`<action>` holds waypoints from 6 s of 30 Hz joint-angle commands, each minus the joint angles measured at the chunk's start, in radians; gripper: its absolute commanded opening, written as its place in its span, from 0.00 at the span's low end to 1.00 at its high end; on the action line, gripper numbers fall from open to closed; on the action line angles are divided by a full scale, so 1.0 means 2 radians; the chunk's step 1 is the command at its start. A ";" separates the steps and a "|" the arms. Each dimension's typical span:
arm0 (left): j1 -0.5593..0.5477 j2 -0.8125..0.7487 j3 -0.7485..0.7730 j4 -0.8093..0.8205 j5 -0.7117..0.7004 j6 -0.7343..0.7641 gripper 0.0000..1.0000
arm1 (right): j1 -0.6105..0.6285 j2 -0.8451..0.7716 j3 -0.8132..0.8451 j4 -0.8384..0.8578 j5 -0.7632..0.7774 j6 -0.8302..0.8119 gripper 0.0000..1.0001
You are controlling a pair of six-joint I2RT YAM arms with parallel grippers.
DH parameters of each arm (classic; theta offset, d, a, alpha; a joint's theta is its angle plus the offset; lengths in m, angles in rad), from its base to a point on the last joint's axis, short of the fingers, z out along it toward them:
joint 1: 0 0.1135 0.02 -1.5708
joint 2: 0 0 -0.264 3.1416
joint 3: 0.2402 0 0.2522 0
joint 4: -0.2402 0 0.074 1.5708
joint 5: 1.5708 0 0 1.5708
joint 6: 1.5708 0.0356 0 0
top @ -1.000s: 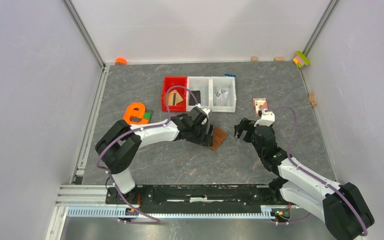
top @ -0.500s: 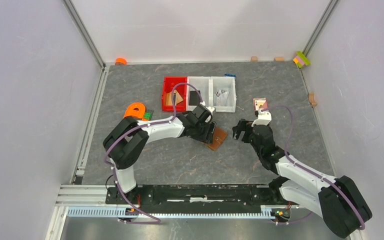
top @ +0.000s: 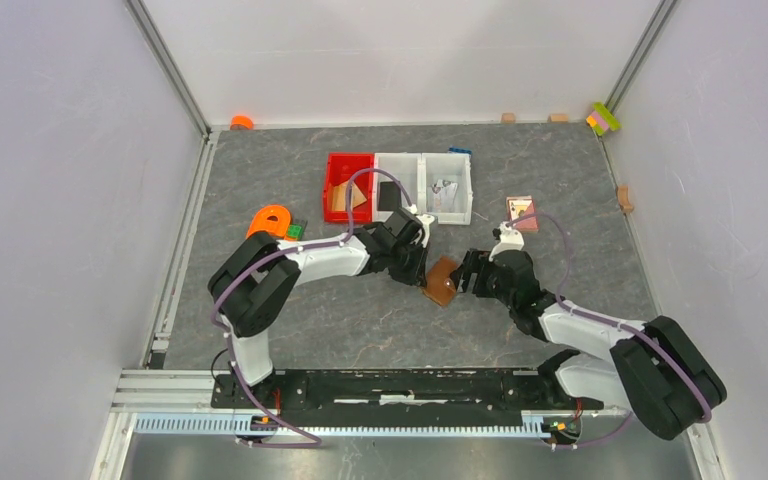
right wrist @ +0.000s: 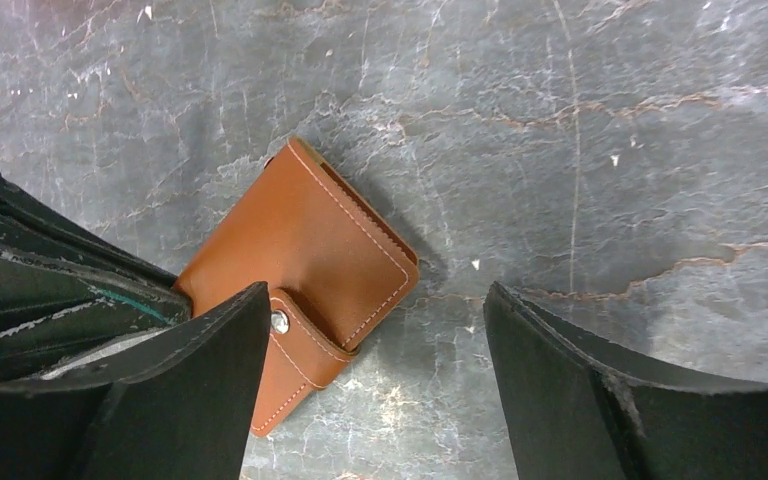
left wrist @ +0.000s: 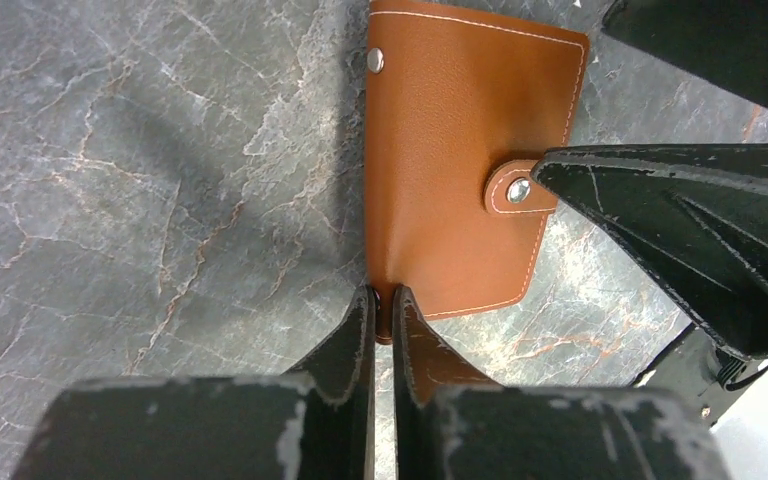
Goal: Take the credit cards out of the card holder
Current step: Open the card holder at the center of the board.
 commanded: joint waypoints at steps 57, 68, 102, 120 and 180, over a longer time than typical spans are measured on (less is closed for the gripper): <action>0.005 -0.146 -0.115 0.095 -0.085 -0.040 0.02 | 0.073 0.033 0.097 -0.128 0.217 0.039 0.56; 0.005 -0.128 -0.108 0.107 -0.035 -0.039 0.02 | 0.074 0.043 0.063 0.034 0.009 -0.030 0.81; 0.005 -0.181 -0.134 0.100 -0.116 -0.046 0.02 | 0.083 0.078 0.130 -0.117 0.160 -0.014 0.63; 0.005 -0.143 -0.110 0.085 -0.076 -0.045 0.02 | 0.083 0.099 0.106 0.001 0.001 -0.052 0.73; -0.029 -0.138 -0.082 0.036 -0.171 -0.016 0.58 | 0.083 -0.016 0.019 0.131 -0.079 -0.094 0.01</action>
